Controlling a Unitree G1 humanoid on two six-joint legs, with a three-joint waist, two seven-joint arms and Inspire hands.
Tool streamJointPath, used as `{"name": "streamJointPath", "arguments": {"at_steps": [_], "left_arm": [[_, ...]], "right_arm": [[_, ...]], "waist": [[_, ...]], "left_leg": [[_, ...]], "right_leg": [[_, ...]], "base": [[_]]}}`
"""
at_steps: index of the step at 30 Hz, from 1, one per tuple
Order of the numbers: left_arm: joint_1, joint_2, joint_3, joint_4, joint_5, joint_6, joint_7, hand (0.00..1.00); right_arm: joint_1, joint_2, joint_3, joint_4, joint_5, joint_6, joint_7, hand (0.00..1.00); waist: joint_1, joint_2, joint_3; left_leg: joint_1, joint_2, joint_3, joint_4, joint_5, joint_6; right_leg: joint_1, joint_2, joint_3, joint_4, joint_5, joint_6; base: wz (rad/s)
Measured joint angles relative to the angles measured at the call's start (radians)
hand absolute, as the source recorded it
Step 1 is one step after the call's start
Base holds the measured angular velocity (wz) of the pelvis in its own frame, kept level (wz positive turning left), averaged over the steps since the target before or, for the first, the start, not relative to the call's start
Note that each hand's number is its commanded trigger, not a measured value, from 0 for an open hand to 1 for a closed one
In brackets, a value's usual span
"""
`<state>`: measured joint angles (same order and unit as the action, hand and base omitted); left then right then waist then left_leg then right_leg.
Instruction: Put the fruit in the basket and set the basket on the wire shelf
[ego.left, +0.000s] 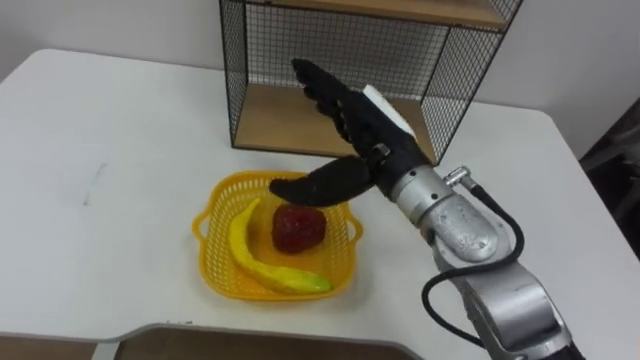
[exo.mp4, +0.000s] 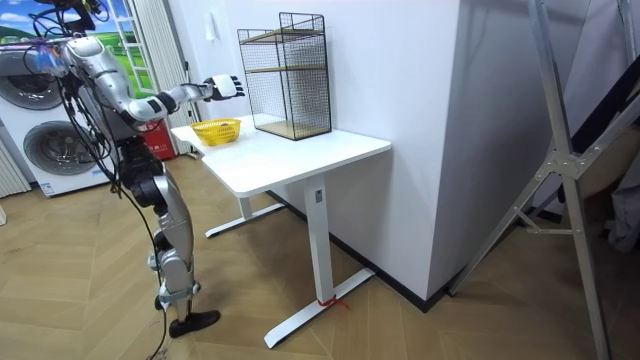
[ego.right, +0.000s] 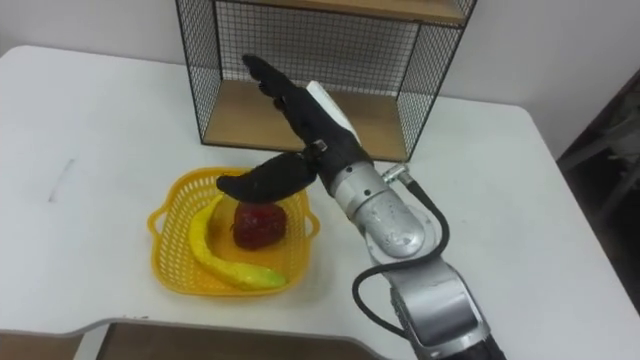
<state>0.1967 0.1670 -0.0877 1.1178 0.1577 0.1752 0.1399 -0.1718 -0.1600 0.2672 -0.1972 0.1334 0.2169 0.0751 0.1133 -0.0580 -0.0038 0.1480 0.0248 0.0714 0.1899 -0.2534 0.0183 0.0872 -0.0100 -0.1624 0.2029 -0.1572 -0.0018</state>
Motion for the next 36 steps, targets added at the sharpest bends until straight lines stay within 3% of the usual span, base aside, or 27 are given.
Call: {"name": "streamJointPath", "arguments": {"at_steps": [2, 5, 9, 13, 15, 18, 21, 27, 32, 36], "left_arm": [[0.025, -0.001, 0.042, 0.000, -0.045, -0.019, 0.014, 0.00], [0.062, -0.005, 0.124, -0.011, -0.117, -0.051, 0.066, 0.00], [0.113, -0.023, 0.262, -0.124, -0.240, -0.069, 0.179, 0.00], [0.127, -0.035, 0.417, -0.287, -0.355, -0.123, 0.374, 0.00], [0.128, -0.036, 0.483, -0.390, -0.405, -0.156, 0.487, 0.00], [0.129, -0.037, 0.537, -0.475, -0.417, -0.188, 0.633, 0.00], [0.144, -0.038, 0.562, -0.582, -0.439, -0.193, 0.776, 0.00], [0.150, -0.039, 0.602, -0.795, -0.438, -0.205, 0.955, 0.00], [0.147, -0.035, 0.658, -1.026, -0.405, -0.212, 1.019, 0.00], [0.136, -0.028, 0.656, -1.119, -0.349, -0.220, 1.025, 0.00]], "right_arm": [[0.003, -0.001, -0.048, 0.000, 0.069, -0.019, -0.033, 0.00], [0.043, -0.002, -0.123, -0.001, 0.141, -0.091, -0.098, 0.00], [0.102, -0.015, -0.213, -0.002, 0.157, -0.128, -0.193, 0.00], [0.162, -0.049, -0.276, -0.014, 0.180, -0.138, -0.297, 0.00], [0.178, -0.059, -0.320, -0.017, 0.178, -0.144, -0.339, 0.00], [0.208, -0.065, -0.363, -0.021, 0.174, -0.153, -0.391, 0.00], [0.241, -0.089, -0.377, -0.022, 0.174, -0.153, -0.438, 0.00], [0.333, -0.094, -0.370, -0.023, 0.133, -0.153, -0.480, 0.00], [0.355, -0.092, -0.370, -0.023, 0.128, -0.154, -0.489, 0.00], [0.363, -0.092, -0.368, -0.023, 0.128, -0.154, -0.477, 0.00]], "waist": [[-0.010, 0.005, 0.0032], [-0.027, 0.019, 0.0061], [-0.025, 0.045, 0.0108], [-0.023, 0.071, -0.0068], [-0.021, 0.079, -0.0105], [-0.014, 0.083, -0.0132], [0.010, 0.083, -0.0140], [0.057, 0.082, -0.0139], [0.062, 0.087, -0.0143], [0.050, 0.099, -0.0141]], "left_leg": [[-0.001, 0.000, -0.006, -0.001, -0.001, 0.000], [0.002, -0.001, -0.018, 0.002, 0.000, 0.000], [-0.006, -0.001, -0.023, 0.007, 0.000, 0.000], [-0.016, -0.002, -0.034, 0.009, 0.001, 0.000], [-0.016, -0.002, -0.032, 0.009, 0.001, -0.001], [-0.010, -0.001, -0.029, 0.004, 0.001, -0.001], [-0.001, -0.001, -0.019, -0.004, 0.002, -0.001], [0.006, -0.001, -0.021, -0.005, 0.002, 0.000], [-0.002, -0.002, -0.024, -0.003, 0.003, 0.000], [-0.001, -0.006, -0.027, -0.002, 0.003, 0.001]], "right_leg": [[0.004, 0.000, -0.002, -0.001, 0.000, 0.001], [0.013, -0.002, -0.013, -0.003, 0.000, 0.001], [0.008, -0.003, -0.013, -0.002, 0.000, 0.001], [0.000, -0.004, -0.018, 0.000, 0.000, 0.001], [-0.002, -0.003, -0.017, 0.000, 0.000, 0.001], [0.000, -0.003, -0.016, 0.001, 0.000, 0.001], [-0.001, -0.001, -0.003, 0.002, 0.000, 0.001], [-0.001, -0.003, -0.004, 0.001, 0.000, 0.002], [0.000, -0.005, -0.005, 0.003, -0.001, 0.003], [0.003, -0.006, -0.005, 0.001, -0.002, 0.004]], "base": [[0.10], [0.10], [0.01], [0.04], [0.00], [-0.04], [-0.11], [0.00], [0.01], [0.00]]}}
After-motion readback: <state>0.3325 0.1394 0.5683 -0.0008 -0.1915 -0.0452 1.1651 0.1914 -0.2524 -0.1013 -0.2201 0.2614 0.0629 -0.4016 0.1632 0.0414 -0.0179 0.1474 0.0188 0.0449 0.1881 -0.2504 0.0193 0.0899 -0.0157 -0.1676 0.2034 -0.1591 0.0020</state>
